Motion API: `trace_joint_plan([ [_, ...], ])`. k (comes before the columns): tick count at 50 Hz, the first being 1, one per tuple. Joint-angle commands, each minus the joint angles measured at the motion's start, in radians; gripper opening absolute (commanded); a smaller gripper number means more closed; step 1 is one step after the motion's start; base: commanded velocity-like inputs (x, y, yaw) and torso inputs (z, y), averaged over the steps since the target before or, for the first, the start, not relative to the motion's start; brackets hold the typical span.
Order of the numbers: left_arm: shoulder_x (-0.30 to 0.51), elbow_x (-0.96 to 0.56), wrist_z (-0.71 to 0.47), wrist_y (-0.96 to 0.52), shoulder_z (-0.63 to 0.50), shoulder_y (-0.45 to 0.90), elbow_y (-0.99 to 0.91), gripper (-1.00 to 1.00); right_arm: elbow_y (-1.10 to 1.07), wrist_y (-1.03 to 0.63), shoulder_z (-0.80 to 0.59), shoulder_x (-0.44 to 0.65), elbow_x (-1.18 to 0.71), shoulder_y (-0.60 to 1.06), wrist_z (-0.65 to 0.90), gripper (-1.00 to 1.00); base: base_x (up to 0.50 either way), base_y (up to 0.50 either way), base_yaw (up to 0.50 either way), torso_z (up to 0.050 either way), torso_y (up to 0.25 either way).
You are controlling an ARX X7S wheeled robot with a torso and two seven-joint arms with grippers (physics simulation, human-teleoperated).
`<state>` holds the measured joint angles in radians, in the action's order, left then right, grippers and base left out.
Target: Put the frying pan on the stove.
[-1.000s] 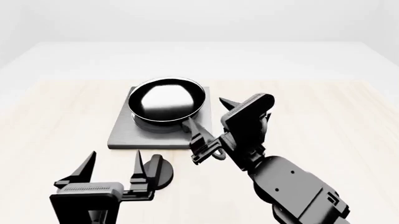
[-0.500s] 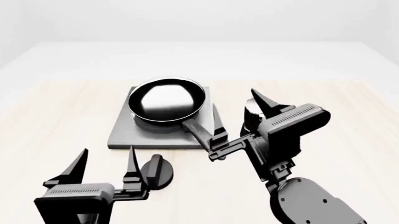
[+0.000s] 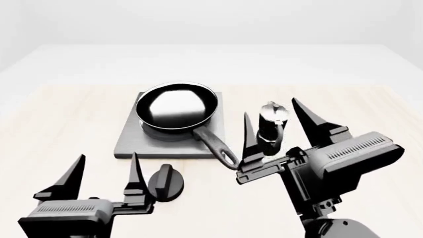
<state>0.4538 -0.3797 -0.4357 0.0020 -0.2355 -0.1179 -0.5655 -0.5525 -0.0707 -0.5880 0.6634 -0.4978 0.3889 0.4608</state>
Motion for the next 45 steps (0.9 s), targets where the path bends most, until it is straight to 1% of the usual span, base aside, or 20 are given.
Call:
trace_joint_plan([
  [1,0.009,0.004,-0.010,0.002,0.005,-0.010,-0.029,1.00,-0.090,0.026,0.023,0.051,0.018,-0.071,0.047,1.00,0.00,0.00,0.00,0.000,0.000],
  [17,0.025,0.001,-0.022,0.003,0.016,-0.028,-0.075,1.00,-0.195,0.035,0.044,0.095,0.030,-0.124,0.095,1.00,0.00,0.00,0.00,0.000,0.000],
  [45,0.061,0.006,-0.048,0.014,0.038,-0.085,-0.187,1.00,-0.307,0.070,0.087,0.160,0.042,-0.200,0.152,1.00,0.00,0.00,0.00,0.000,0.000],
])
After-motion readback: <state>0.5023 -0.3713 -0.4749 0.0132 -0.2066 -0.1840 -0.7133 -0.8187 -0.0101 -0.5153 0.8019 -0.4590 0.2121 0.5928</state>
